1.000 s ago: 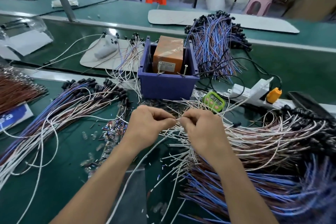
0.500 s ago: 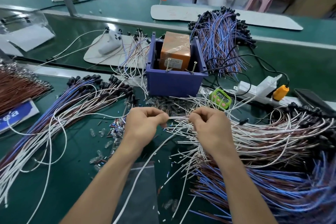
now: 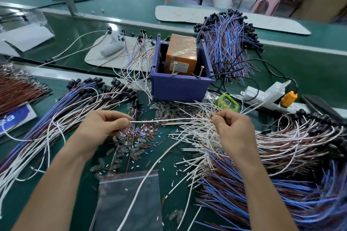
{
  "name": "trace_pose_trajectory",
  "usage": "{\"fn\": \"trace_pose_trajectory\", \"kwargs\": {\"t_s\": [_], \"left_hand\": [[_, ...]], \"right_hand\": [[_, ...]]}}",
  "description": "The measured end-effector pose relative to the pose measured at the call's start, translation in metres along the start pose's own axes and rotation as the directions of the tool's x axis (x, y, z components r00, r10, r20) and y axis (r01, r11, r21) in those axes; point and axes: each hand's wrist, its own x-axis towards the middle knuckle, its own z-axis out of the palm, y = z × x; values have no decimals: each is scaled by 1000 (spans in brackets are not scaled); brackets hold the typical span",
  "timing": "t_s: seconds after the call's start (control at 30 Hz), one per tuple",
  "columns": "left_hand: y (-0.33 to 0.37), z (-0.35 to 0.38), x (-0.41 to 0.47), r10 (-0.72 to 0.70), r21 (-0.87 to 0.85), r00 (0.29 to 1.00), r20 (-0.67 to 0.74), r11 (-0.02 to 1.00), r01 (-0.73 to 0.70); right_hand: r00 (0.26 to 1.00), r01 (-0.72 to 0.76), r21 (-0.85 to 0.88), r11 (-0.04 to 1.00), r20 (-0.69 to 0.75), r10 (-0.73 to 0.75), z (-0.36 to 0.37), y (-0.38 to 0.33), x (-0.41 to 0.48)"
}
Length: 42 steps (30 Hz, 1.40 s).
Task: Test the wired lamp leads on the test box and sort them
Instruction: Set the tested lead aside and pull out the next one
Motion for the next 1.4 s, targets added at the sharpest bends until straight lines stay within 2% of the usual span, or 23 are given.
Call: {"fn": "trace_pose_trajectory", "kwargs": {"t_s": [0.1, 0.2, 0.3, 0.37, 0.43, 0.5, 0.63, 0.77, 0.87, 0.93, 0.97, 1.03, 1.1, 1.17, 1.23, 1.3, 1.4], "left_hand": [[-3, 3, 0, -63, -229, 998, -14, 972, 58], [-2, 8, 2, -77, -285, 993, -93, 957, 48], [3, 21, 0, -84, -437, 977, -196, 899, -10], [6, 34, -3, -112, -596, 981, -161, 803, -6], [6, 46, -7, -134, -713, 990, -44, 698, 63], [6, 54, -10, -120, -764, 992, 40, 636, 108], [7, 63, -9, -81, -813, 995, 63, 574, 98], [16, 64, -7, -68, -807, 997, 40, 586, 72], [19, 56, -11, -30, -785, 994, 110, 610, 105], [23, 54, -14, -6, -728, 991, 136, 678, 104], [25, 55, -14, -5, -642, 994, 109, 763, 74], [28, 62, -10, 22, -336, 1000, -11, 941, -25], [34, 72, -3, 123, -91, 987, -105, 987, -133], [40, 80, 6, 191, 37, 965, -178, 982, -187], [46, 86, 15, 247, 132, 941, -230, 966, -222], [52, 92, 21, 322, 242, 912, -254, 934, -262], [64, 99, 24, 438, 462, 854, -279, 841, -280]], "right_hand": [[1000, -15, -8, 1000, 1, 15, 0, 5, 0], [999, -32, 13, 999, 23, 31, 0, 6, -1], [999, -30, 42, 999, 20, 29, 3, 3, -2], [999, -20, 54, 998, 28, 19, 5, 0, -4], [999, -6, 42, 999, 34, 5, 5, -3, -6], [1000, 10, 20, 1000, 25, -10, 4, -5, -8], [999, 42, -48, 998, 27, -41, 5, -7, -13], [994, 72, -90, 993, 83, -65, 6, -7, -17], [997, 23, -13, 1000, 75, -22, 1, -7, -15], [999, -34, 185, 982, -5, 36, -2, -8, -9], [997, -50, 300, 953, -45, 67, -5, -10, -5], [989, -14, 393, 919, -128, 70, -9, -17, 4], [975, 104, 271, 957, -220, -43, -15, -25, 16], [933, 237, 93, 967, -300, -200, -22, -40, 29], [867, 358, -72, 931, -345, -360, -32, -58, 43], [810, 447, -207, 870, -318, -492, -40, -75, 54], [780, 532, -312, 787, -181, -599, -43, -90, 65]]}}
